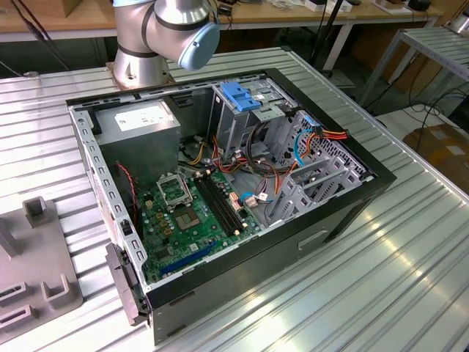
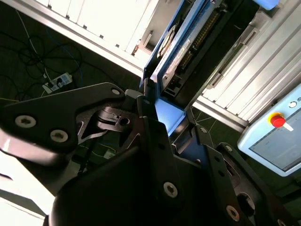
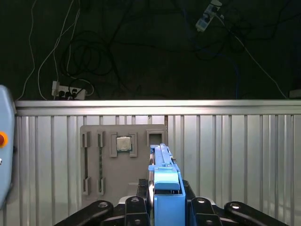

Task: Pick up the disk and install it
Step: 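Pick up the disk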

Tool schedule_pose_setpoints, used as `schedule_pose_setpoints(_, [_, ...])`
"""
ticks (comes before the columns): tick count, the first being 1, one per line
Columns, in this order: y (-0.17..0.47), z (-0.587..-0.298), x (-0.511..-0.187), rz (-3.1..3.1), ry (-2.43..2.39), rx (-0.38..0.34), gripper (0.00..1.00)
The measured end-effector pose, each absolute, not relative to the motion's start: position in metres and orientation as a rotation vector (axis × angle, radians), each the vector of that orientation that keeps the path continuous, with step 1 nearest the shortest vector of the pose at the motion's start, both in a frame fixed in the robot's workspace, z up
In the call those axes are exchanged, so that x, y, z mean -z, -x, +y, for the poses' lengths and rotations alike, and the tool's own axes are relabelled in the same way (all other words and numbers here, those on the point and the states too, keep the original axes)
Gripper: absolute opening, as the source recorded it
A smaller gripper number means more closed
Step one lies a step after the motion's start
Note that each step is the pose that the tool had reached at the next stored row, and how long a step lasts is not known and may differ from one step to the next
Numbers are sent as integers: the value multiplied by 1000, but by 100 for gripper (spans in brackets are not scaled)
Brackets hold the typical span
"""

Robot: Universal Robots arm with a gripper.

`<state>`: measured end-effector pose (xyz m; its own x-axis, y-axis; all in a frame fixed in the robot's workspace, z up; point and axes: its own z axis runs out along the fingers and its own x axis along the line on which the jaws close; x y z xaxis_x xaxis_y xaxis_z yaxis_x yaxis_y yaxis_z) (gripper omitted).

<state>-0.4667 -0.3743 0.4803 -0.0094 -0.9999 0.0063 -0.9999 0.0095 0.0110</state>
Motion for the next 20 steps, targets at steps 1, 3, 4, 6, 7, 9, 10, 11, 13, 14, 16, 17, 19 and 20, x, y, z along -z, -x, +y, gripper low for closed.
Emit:
schedule_pose_setpoints(1, [467, -374, -482, -2223, -2202, 5, 37])
schedule_pose_setpoints(3, [467, -374, -486, -2223, -2202, 5, 37])
schedule_pose_setpoints(4, [467, -374, -488, -2223, -2202, 5, 37])
schedule_pose_setpoints(6, [467, -374, -492, -2223, -2202, 5, 37])
schedule_pose_setpoints(7, [467, -374, -495, -2223, -2202, 5, 37])
schedule_pose_setpoints(9, [467, -374, -499, -2223, -2202, 5, 37])
schedule_pose_setpoints(10, [467, -374, -504, -2223, -2202, 5, 37])
schedule_pose_setpoints(11, [467, -374, -506, -2223, -2202, 5, 37])
schedule_pose_setpoints(13, [467, -374, -509, -2223, -2202, 5, 37])
schedule_pose_setpoints(14, [467, -374, -510, -2223, -2202, 5, 37])
schedule_pose_setpoints(16, [467, -374, -516, -2223, -2202, 5, 37])
schedule_pose_setpoints(17, [467, -374, -519, -2223, -2202, 6, 37])
schedule_pose_setpoints(19, [467, -374, -520, -2223, -2202, 5, 37])
schedule_pose_setpoints(20, [467, -374, -520, -2223, -2202, 5, 37])
